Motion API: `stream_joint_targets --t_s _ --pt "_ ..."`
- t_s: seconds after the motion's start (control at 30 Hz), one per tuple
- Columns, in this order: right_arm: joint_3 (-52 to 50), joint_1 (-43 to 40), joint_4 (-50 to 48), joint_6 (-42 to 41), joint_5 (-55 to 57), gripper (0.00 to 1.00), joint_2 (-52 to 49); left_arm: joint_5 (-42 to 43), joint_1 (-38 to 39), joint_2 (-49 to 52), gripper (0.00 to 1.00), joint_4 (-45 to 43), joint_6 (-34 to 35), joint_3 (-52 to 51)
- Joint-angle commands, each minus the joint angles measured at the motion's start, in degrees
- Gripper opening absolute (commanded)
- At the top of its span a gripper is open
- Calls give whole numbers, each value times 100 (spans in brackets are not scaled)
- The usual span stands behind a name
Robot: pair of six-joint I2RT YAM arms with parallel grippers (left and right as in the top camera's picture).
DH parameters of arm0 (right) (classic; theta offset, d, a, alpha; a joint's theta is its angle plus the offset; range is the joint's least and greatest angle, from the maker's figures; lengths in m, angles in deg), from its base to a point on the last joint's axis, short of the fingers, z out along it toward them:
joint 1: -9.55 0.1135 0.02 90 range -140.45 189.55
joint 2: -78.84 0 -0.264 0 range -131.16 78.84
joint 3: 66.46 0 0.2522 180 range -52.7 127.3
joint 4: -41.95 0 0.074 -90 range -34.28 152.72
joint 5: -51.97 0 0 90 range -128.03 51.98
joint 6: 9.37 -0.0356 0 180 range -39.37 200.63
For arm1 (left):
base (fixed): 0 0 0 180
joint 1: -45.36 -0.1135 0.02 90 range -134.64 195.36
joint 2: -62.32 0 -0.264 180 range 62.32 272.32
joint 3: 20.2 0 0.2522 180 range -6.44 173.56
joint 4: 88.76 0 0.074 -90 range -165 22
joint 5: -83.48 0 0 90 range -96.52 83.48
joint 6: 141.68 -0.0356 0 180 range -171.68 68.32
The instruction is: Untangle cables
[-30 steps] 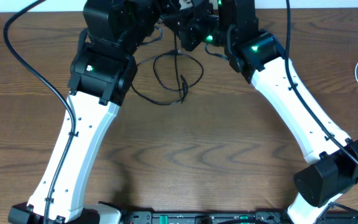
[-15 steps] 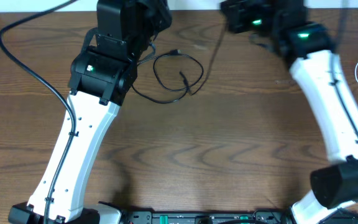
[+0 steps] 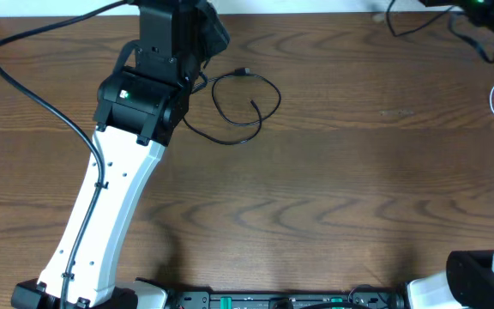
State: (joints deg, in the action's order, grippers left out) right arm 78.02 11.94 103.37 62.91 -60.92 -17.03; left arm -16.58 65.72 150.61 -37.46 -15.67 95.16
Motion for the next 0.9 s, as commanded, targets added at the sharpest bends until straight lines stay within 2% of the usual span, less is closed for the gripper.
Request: stream_joint_targets --t_s 0.0,0.1,0.27,0.67,0.87 --pt "35 -212 146 273 944 1 -109 -133 -9 -105 59 125 -291 15" --pt "35 -404 326 476 1351 1 -260 -136 -9 -105 59 295 -302 15" --pt "35 -817 861 514 1353 1 -459 -136 -9 -101 59 444 -299 15" --pt "35 -1963 2767 516 1443 1 -389 -133 -9 -68 59 527 -295 15" --pt "9 -2863 2835 514 1440 1 -402 -133 -9 -68 59 531 -295 15"
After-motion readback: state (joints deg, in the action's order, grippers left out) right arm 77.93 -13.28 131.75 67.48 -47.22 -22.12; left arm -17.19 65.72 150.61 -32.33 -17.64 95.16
